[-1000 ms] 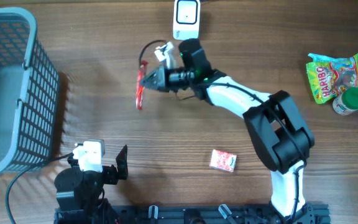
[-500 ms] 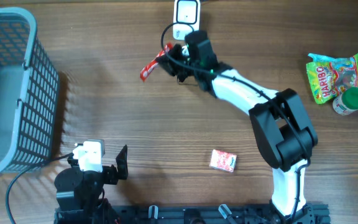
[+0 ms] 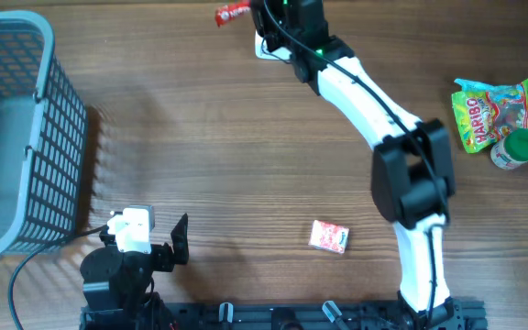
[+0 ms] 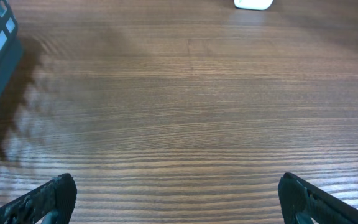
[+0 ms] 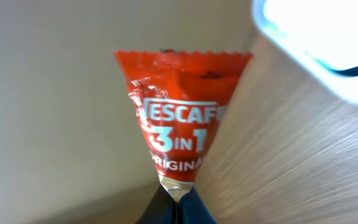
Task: Scan the item barcode
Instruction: 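Hold the Nescafe stick under the white scanner with the right gripper, then carry the Nescafe stick to the right edge and release it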
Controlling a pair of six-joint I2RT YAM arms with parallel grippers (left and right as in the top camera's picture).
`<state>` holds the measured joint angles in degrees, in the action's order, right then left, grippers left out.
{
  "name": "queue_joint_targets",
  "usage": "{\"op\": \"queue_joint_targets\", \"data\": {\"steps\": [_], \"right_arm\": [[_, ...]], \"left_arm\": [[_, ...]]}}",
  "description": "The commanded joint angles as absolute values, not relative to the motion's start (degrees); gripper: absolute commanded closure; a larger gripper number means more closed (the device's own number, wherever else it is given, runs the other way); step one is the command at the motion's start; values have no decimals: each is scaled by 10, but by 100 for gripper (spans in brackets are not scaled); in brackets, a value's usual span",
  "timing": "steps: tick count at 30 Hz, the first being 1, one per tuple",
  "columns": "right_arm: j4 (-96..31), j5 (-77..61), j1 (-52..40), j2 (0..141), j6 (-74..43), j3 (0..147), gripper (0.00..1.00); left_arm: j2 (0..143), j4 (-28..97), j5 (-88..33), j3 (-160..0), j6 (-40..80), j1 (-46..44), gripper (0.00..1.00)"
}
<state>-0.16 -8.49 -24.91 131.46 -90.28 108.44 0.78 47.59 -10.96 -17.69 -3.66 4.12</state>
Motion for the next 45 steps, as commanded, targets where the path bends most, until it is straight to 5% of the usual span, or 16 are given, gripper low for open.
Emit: {"op": "queue_joint_targets", "data": {"steps": [1, 10, 28, 45], "right_arm": [[-6, -91, -251, 1380, -958, 1119, 95], [55, -125, -248, 1443, -1051, 1125, 95], [50, -120, -230, 1444, -1050, 1157, 95], [-322, -159, -138, 1308, -783, 1162, 95]], "left_arm": [[3, 475, -109, -173, -43, 39, 0], [3, 475, -109, -173, -43, 39, 0], [3, 475, -109, -173, -43, 39, 0], [3, 475, -109, -173, -43, 39, 0]]}}
